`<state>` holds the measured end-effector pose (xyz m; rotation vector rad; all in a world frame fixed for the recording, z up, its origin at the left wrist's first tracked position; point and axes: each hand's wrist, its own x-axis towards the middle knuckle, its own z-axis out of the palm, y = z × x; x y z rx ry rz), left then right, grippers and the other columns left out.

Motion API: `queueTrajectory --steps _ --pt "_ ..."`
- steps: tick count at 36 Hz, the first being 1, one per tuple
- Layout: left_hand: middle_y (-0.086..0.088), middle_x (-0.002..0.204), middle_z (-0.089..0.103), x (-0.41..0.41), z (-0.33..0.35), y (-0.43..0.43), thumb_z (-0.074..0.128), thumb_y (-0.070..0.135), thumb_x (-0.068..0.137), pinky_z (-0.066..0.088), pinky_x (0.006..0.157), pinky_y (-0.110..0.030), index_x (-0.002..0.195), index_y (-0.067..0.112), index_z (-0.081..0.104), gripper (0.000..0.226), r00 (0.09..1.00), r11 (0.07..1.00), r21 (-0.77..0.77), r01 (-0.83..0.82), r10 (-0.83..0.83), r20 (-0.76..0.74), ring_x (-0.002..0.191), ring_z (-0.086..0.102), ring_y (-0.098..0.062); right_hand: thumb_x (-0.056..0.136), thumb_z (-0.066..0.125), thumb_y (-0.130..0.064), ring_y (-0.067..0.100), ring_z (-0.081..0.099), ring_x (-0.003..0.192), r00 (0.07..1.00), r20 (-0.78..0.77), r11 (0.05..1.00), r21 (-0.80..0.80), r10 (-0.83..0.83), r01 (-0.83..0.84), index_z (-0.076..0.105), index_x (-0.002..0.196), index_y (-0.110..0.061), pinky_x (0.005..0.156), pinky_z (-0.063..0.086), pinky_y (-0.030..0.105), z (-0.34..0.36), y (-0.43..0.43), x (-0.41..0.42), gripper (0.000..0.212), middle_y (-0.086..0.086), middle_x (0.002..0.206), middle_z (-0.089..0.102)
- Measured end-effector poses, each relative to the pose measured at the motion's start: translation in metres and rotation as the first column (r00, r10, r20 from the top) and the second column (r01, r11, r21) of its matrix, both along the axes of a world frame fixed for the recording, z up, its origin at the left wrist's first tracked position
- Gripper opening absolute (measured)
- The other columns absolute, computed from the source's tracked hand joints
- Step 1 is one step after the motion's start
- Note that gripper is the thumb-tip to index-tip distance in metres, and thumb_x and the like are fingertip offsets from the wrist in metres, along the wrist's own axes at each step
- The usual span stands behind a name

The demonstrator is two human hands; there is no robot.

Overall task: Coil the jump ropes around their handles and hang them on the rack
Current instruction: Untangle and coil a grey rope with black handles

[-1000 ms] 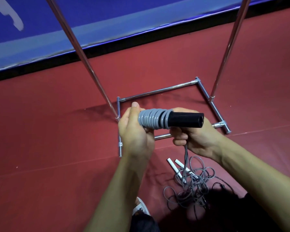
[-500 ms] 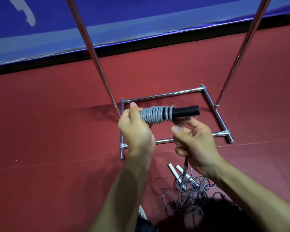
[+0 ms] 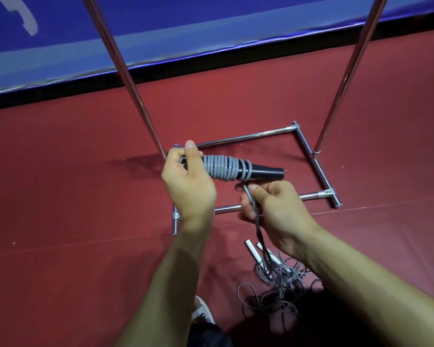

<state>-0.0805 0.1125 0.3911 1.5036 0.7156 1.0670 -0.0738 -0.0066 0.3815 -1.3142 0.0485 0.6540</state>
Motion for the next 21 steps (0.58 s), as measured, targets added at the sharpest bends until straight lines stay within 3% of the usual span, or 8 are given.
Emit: queueTrajectory --steps 4,7,11,16,18,21 --pt "0.012 0.058 0.053 -0.001 0.000 0.006 0.050 0.035 0.091 0.043 0.062 -0.040 0.063 0.021 0.051 0.031 1.000 1.000 0.030 -0.002 0.003 -0.008 0.057 0.048 -0.013 0.106 0.034 -0.013 0.006 0.023 0.036 0.992 -0.110 0.996 0.061 0.069 -0.062 0.058 0.092 -0.005 0.036 0.025 0.016 0.010 -0.003 0.001 0.029 -0.003 0.045 0.038" --pt "0.012 0.061 0.055 -0.001 0.001 0.011 0.050 0.029 0.094 0.042 0.062 -0.029 0.065 0.018 0.052 0.031 1.000 0.998 0.061 -0.022 0.022 -0.009 0.058 0.048 -0.007 0.104 0.043 -0.020 0.006 0.018 0.038 0.995 -0.020 0.995 0.012 0.096 -0.095 0.060 0.088 -0.004 0.037 0.018 0.015 0.014 -0.010 0.000 0.028 -0.005 0.043 0.029" --pt "0.010 0.062 0.054 -0.001 0.001 0.017 0.051 0.024 0.097 0.041 0.061 -0.025 0.068 0.014 0.054 0.031 0.999 0.995 0.086 -0.045 0.046 -0.005 0.059 0.047 -0.006 0.098 0.057 -0.015 0.007 0.023 0.042 0.963 0.211 0.977 -0.170 0.166 -0.132 0.064 0.089 0.003 0.040 0.021 0.019 0.010 -0.014 -0.002 0.022 -0.009 0.046 0.032" --pt "0.010 0.062 0.053 -0.001 0.001 0.019 0.051 0.023 0.097 0.039 0.060 -0.020 0.071 0.010 0.056 0.030 0.998 0.992 0.116 -0.056 0.058 -0.011 0.056 0.046 -0.002 0.104 0.044 -0.013 0.009 0.042 0.049 0.970 0.171 0.974 -0.177 0.175 -0.145 0.067 0.094 -0.008 0.054 0.044 0.029 0.002 -0.010 0.000 0.026 -0.003 0.055 0.058" --pt "0.012 0.062 0.054 0.001 0.001 0.026 0.052 0.023 0.097 0.040 0.062 -0.022 0.068 0.015 0.054 0.030 0.996 0.991 0.102 -0.089 0.090 -0.012 0.056 0.046 0.000 0.104 0.042 -0.012 0.010 0.041 0.047 0.961 0.211 0.962 -0.241 0.180 -0.128 0.066 0.098 -0.009 0.056 0.042 0.030 -0.004 -0.010 0.001 0.025 -0.003 0.057 0.060" --pt "0.014 0.063 0.054 0.002 0.001 0.030 0.052 0.020 0.098 0.039 0.063 -0.018 0.071 0.009 0.057 0.029 0.993 0.987 0.104 -0.119 0.121 -0.013 0.056 0.048 0.004 0.100 0.044 -0.015 0.009 0.039 0.047 0.898 0.410 0.920 -0.393 0.159 0.016 0.055 0.092 -0.024 0.055 0.032 0.026 -0.013 -0.013 0.004 0.017 -0.003 0.062 0.055"
